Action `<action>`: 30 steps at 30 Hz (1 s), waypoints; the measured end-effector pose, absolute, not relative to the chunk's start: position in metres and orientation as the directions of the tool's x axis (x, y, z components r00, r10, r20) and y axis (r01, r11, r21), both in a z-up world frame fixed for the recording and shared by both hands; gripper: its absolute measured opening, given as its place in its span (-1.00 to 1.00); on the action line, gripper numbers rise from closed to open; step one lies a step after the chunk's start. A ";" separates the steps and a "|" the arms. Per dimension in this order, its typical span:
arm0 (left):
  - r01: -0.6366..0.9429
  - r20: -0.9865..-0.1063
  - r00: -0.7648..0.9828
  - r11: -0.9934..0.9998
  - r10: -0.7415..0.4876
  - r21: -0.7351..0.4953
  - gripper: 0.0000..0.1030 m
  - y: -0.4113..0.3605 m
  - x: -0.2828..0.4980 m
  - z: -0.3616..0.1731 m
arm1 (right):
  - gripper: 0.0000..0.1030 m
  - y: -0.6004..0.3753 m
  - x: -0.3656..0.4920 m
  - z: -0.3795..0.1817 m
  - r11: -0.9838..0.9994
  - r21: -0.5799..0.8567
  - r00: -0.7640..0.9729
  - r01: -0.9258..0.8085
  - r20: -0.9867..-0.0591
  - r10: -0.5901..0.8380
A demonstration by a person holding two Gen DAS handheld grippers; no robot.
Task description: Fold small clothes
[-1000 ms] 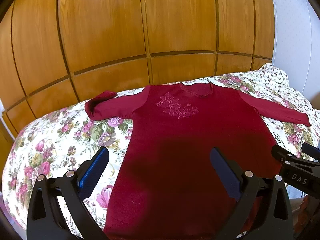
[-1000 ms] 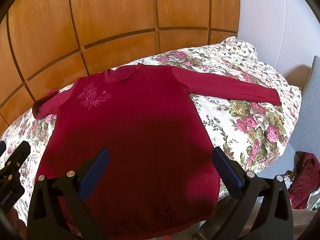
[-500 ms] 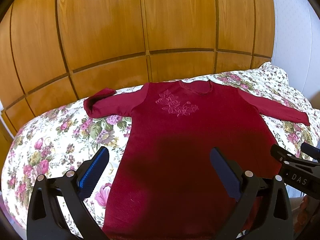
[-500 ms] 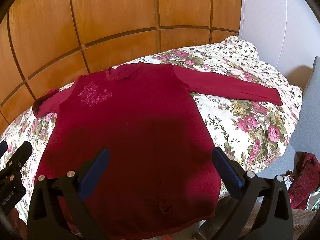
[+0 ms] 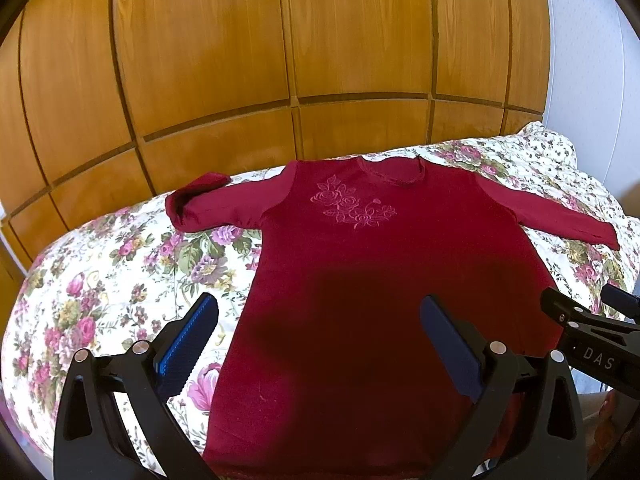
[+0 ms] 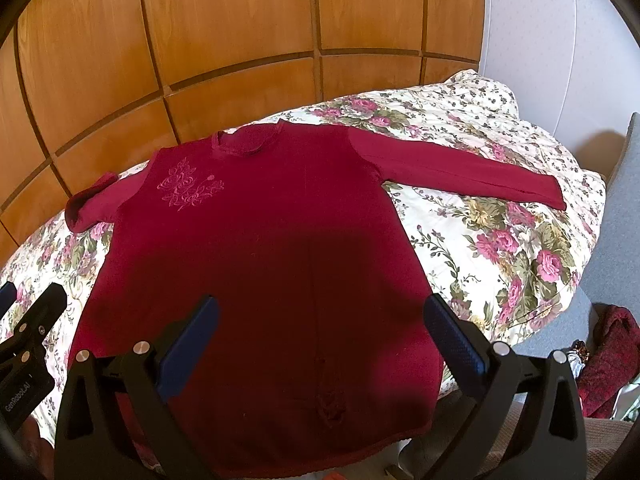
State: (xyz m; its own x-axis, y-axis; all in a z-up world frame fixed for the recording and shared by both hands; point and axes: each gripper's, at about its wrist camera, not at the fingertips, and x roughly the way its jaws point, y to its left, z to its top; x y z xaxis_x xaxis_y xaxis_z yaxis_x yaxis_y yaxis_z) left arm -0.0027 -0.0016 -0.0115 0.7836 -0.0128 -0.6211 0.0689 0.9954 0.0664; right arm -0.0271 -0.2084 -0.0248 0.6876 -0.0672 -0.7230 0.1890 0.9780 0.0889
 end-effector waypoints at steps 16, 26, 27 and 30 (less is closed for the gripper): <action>0.071 -0.646 0.763 0.996 -0.018 0.056 0.94 0.002 0.001 -0.016 | 0.97 -0.208 -0.027 -0.026 0.978 0.089 0.682 0.188 -0.728 -0.065; 0.075 -0.697 0.716 0.996 -0.023 0.044 0.94 0.007 0.013 -0.028 | 0.97 -0.212 -0.025 -0.025 0.973 0.108 0.682 0.203 -0.729 -0.062; 0.076 -0.704 0.709 0.996 -0.026 0.040 0.94 0.008 0.015 -0.031 | 0.97 -0.214 -0.025 -0.024 0.972 0.117 0.684 0.205 -0.727 -0.057; 0.100 -0.720 0.691 0.995 -0.063 0.009 0.94 0.014 0.022 -0.038 | 0.97 -0.215 -0.022 -0.023 0.973 0.119 0.691 0.197 -0.721 -0.052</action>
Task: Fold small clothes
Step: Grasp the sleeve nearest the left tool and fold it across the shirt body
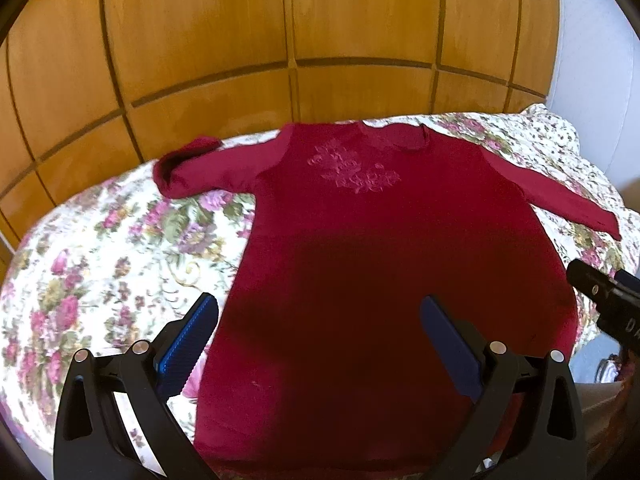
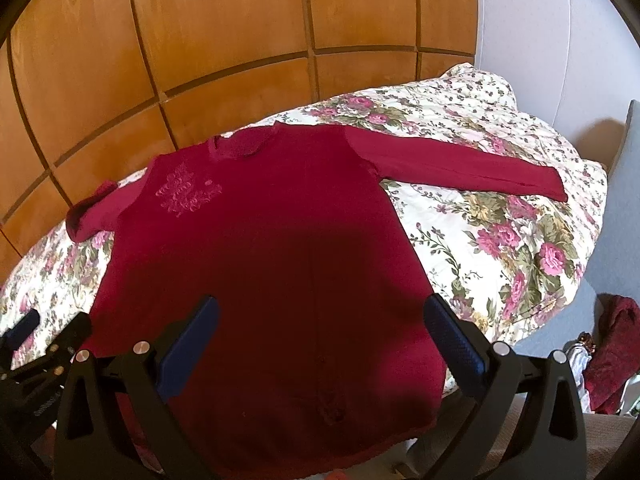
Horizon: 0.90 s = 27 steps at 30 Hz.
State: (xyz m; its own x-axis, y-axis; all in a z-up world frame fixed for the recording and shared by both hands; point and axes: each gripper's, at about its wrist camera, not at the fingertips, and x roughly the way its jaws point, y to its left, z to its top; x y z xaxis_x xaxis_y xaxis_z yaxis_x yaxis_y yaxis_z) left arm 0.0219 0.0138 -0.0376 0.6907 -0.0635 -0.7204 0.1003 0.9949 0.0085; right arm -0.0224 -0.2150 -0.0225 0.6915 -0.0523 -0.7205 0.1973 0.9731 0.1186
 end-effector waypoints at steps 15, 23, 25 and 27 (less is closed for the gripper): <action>-0.076 -0.714 0.698 0.988 -0.043 -0.134 0.94 0.125 0.126 -0.067 | 0.97 -0.223 0.074 -0.038 0.977 -0.210 0.534 -0.037 -0.830 -0.158; -0.237 -0.669 0.719 0.971 0.190 0.022 0.94 0.187 0.225 -0.063 | 0.96 -0.247 0.088 -0.055 1.000 -0.015 0.469 0.013 -0.883 -0.020; -0.268 -0.661 0.702 0.958 0.266 0.101 0.87 0.194 0.255 -0.062 | 0.96 -0.248 0.087 -0.051 1.000 0.006 0.477 0.024 -0.879 -0.006; -0.278 -0.664 0.684 0.949 0.302 0.146 0.64 0.198 0.279 -0.063 | 0.96 -0.247 0.089 -0.047 1.000 0.011 0.482 0.029 -0.876 -0.005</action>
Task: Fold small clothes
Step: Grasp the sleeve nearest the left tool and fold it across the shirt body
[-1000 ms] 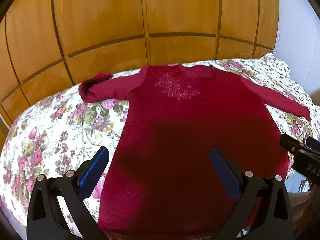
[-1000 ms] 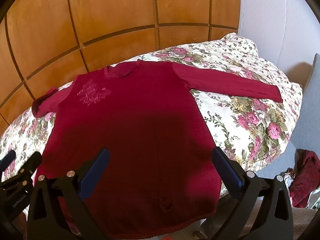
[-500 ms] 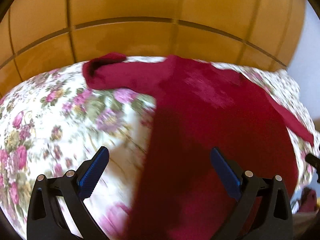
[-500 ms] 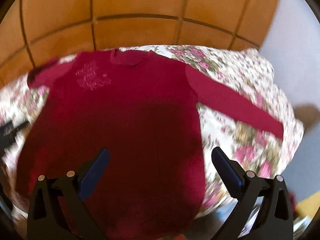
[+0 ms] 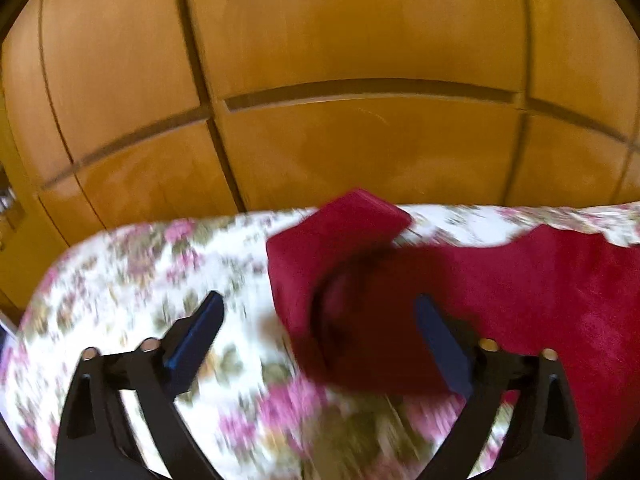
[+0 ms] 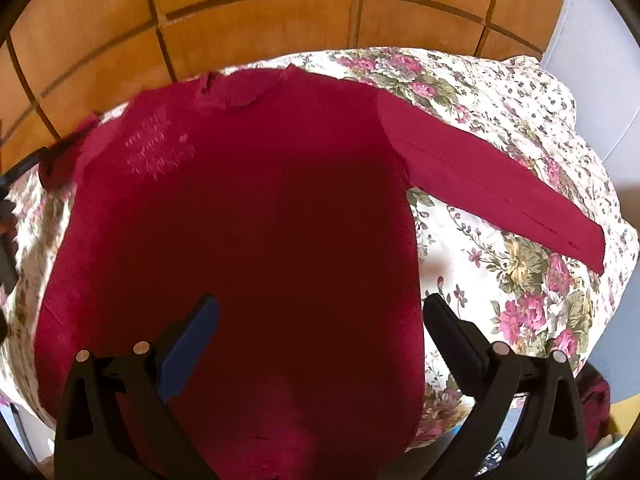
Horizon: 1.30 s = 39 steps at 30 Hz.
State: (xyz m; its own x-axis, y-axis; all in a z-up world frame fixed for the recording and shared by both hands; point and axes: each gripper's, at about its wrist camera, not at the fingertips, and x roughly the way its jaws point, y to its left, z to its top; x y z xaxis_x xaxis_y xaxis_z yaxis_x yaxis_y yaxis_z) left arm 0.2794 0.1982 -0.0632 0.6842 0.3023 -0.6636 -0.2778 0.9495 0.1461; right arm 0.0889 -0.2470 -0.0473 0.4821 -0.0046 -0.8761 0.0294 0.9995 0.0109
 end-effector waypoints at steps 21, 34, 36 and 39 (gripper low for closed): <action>-0.297 -0.648 0.746 0.947 0.152 -0.120 -0.91 0.228 0.327 -0.018 | 0.96 -0.276 0.098 -0.062 0.969 0.198 0.417 0.149 -0.901 0.120; 0.308 -0.504 0.716 0.866 -0.483 -0.393 -0.90 0.039 0.289 0.024 | 0.96 -0.293 0.101 -0.059 0.911 0.311 0.449 0.273 -0.878 0.165; 0.341 -0.565 0.641 0.853 -0.519 -0.397 -0.58 0.008 0.290 -0.001 | 0.96 -0.294 0.107 -0.059 0.910 0.312 0.453 0.271 -0.876 0.166; 0.353 -0.643 0.563 0.855 -0.518 -0.380 -0.26 -0.018 0.286 -0.038 | 0.96 -0.296 0.113 -0.059 0.904 0.329 0.469 0.274 -0.866 0.173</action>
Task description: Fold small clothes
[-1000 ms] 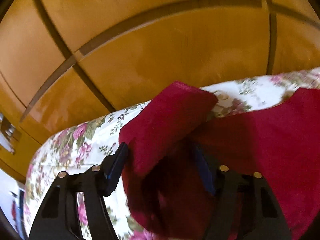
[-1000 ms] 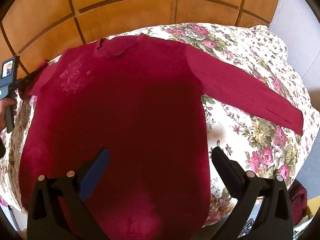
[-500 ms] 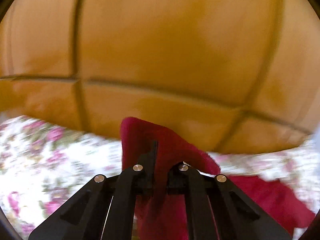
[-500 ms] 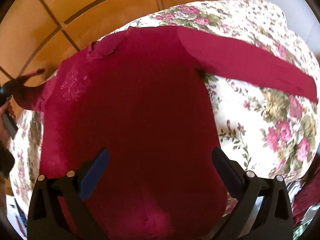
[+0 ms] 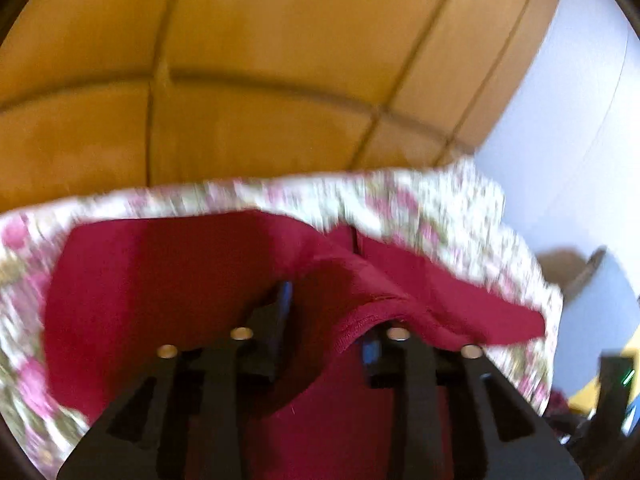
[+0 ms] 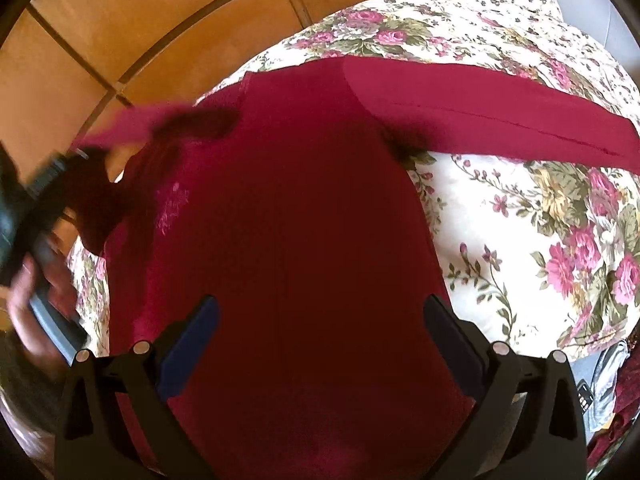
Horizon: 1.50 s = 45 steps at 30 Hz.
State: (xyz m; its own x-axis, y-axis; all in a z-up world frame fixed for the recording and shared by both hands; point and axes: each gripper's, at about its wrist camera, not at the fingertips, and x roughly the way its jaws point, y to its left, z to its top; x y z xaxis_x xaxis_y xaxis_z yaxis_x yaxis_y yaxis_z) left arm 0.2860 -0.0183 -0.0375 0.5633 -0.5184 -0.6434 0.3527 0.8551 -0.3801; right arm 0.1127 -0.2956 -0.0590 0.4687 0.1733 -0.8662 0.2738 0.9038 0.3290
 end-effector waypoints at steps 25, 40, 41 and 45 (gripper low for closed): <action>0.313 -0.616 0.628 0.879 -0.476 -0.360 0.70 0.048 0.192 -0.096 | 0.39 -0.211 0.180 -0.111 0.882 0.438 0.351 0.171 -0.864 0.361; 0.092 -0.566 0.787 0.954 -0.246 -0.287 0.81 0.099 0.186 -0.072 | 0.74 -0.295 0.250 -0.069 0.923 0.305 0.649 0.234 -0.756 0.085; 0.059 -0.573 0.789 0.955 -0.222 -0.290 0.81 0.101 0.192 -0.074 | 0.65 -0.301 0.247 -0.077 0.902 0.332 0.623 0.277 -0.776 0.095; -0.009 -0.602 0.782 0.962 -0.163 -0.272 0.80 0.100 0.225 -0.082 | 0.28 -0.307 0.236 -0.089 0.837 0.448 0.548 0.315 -0.806 0.225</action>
State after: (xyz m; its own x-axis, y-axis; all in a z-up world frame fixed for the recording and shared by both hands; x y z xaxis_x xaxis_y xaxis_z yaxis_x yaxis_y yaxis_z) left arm 0.2254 0.1003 -0.0819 0.7816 -0.1633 -0.6020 -0.0088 0.9621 -0.2724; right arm 0.2365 -0.3067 -0.0894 0.5480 0.2246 -0.8057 0.3152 0.8368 0.4477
